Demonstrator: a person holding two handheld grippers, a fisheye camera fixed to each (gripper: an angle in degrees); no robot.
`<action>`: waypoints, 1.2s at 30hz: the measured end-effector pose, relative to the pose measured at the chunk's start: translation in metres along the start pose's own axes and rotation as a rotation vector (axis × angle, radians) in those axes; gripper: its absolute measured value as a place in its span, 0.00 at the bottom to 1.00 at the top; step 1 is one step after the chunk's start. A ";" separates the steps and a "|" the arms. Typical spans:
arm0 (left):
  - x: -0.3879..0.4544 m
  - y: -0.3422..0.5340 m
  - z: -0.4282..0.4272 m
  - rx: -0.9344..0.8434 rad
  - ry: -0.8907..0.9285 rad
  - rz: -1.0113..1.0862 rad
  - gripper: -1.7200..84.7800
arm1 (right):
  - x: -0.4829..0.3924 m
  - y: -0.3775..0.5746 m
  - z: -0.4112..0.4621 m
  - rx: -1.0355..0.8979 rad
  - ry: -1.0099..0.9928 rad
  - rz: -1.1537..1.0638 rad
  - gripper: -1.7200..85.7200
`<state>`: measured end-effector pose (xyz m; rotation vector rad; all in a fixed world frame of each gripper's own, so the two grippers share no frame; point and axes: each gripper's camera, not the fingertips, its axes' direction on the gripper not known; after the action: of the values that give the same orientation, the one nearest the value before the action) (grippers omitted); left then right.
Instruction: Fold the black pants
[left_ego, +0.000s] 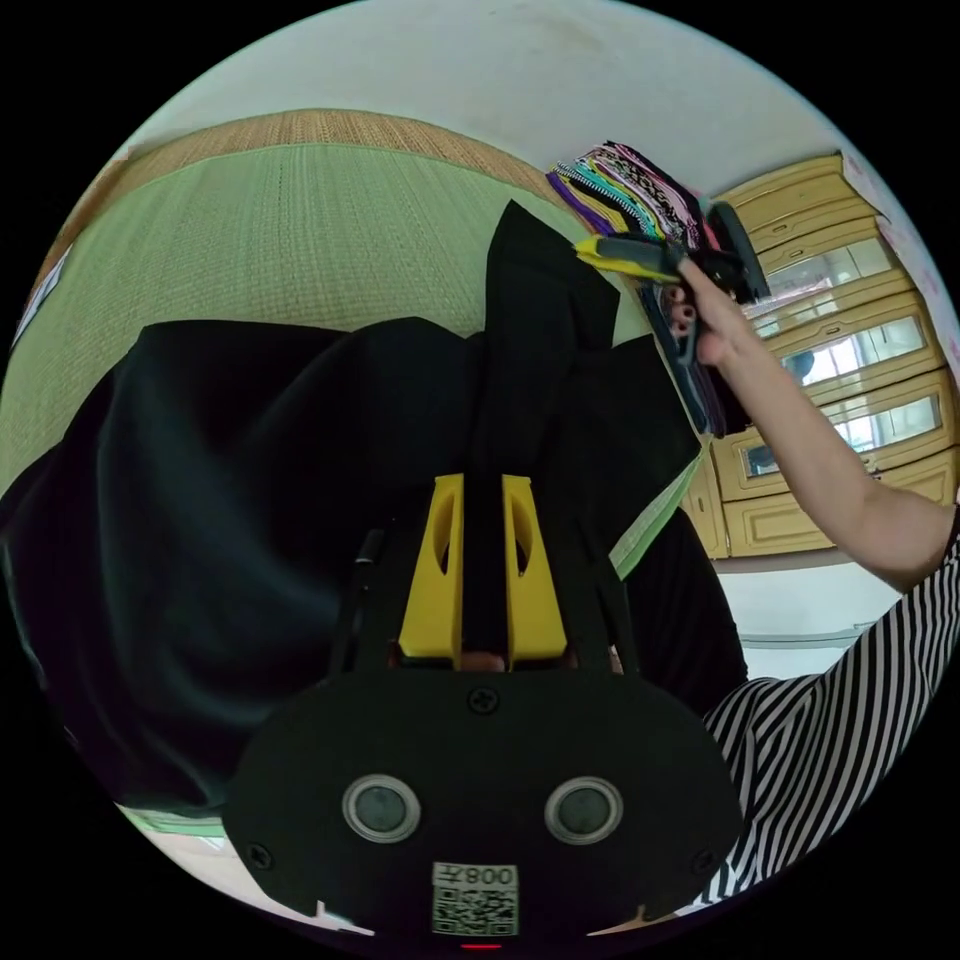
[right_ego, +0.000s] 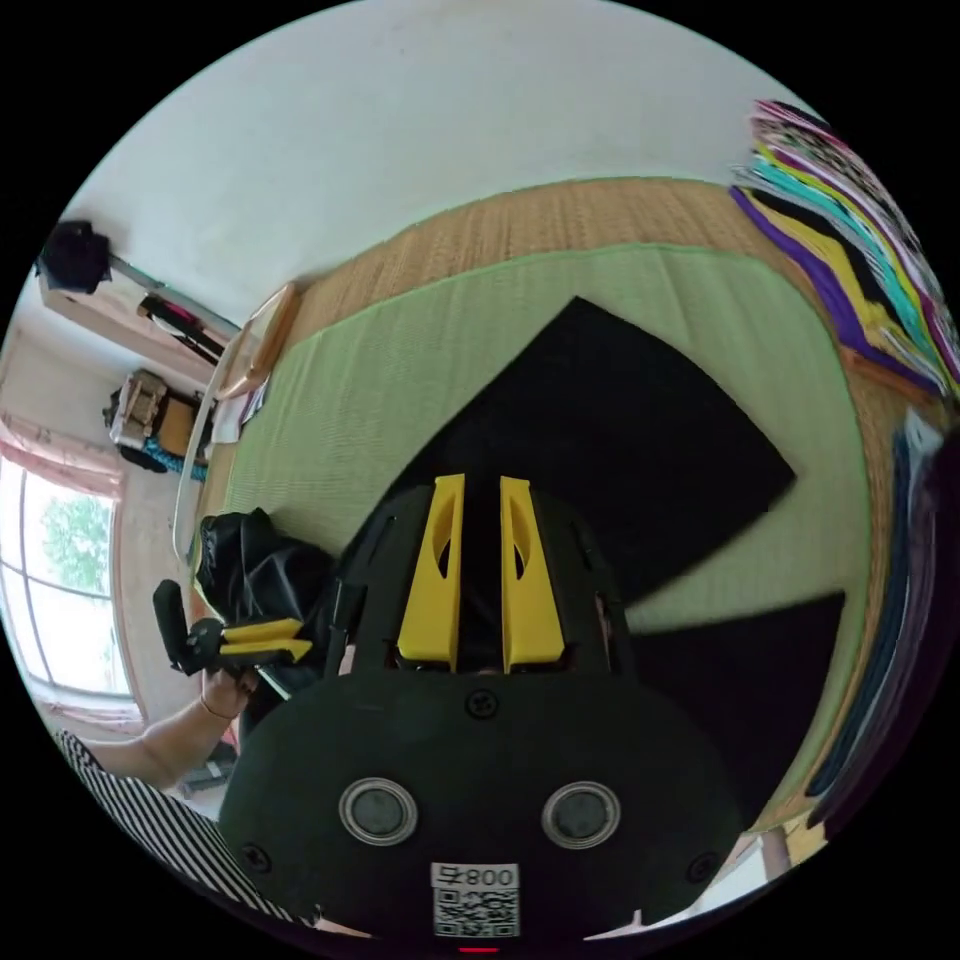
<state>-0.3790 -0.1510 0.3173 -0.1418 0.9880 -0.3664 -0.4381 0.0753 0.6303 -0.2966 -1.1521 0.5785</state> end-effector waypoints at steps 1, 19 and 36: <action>0.001 -0.001 0.004 0.000 0.006 0.004 0.09 | -0.005 -0.010 0.007 -0.015 0.013 -0.003 0.10; 0.024 0.002 0.042 0.097 -0.021 0.048 0.09 | -0.023 -0.120 0.101 -0.228 0.326 0.065 0.09; 0.077 0.011 0.064 0.142 -0.043 0.145 0.03 | 0.044 -0.067 -0.050 -0.038 0.089 0.034 0.03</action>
<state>-0.2844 -0.1720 0.2883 0.0504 0.9202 -0.2979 -0.3609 0.0496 0.6785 -0.3716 -1.0749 0.5690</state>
